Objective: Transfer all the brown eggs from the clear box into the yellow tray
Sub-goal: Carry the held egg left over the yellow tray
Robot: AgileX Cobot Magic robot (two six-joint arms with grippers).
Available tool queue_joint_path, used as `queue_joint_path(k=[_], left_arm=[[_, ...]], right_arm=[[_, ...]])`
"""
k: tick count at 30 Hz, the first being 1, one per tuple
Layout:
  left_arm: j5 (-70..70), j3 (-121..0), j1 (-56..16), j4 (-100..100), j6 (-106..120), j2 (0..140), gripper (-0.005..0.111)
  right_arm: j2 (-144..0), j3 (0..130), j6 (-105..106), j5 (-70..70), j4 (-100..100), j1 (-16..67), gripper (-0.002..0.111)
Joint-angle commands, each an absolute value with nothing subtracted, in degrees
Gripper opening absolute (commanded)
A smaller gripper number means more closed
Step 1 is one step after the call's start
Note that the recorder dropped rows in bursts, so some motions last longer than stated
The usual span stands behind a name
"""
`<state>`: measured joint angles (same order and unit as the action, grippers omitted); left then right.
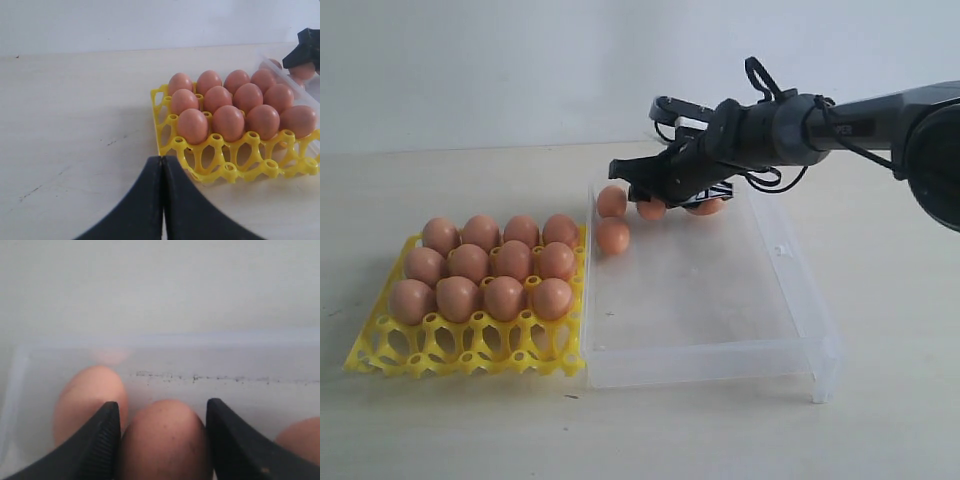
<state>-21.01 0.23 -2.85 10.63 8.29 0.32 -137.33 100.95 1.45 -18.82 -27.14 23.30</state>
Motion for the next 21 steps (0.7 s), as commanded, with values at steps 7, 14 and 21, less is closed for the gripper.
queue_joint_path(k=[7,14,21], left_arm=[[-20.46,0.0,-2.79,10.68,8.34,0.0,0.0],[-20.46,0.0,-2.79,10.68,8.34,0.0,0.0],[-20.46,0.0,-2.79,10.68,8.34,0.0,0.0]], right_arm=[[-125.05,88.03,6.54,-10.31,-27.07,26.3,0.0],[-114.04,74.67,11.4,0.4,-27.07,33.27,0.0],[-106.89,67.75,13.03,12.42,-26.81,44.49,0.0]])
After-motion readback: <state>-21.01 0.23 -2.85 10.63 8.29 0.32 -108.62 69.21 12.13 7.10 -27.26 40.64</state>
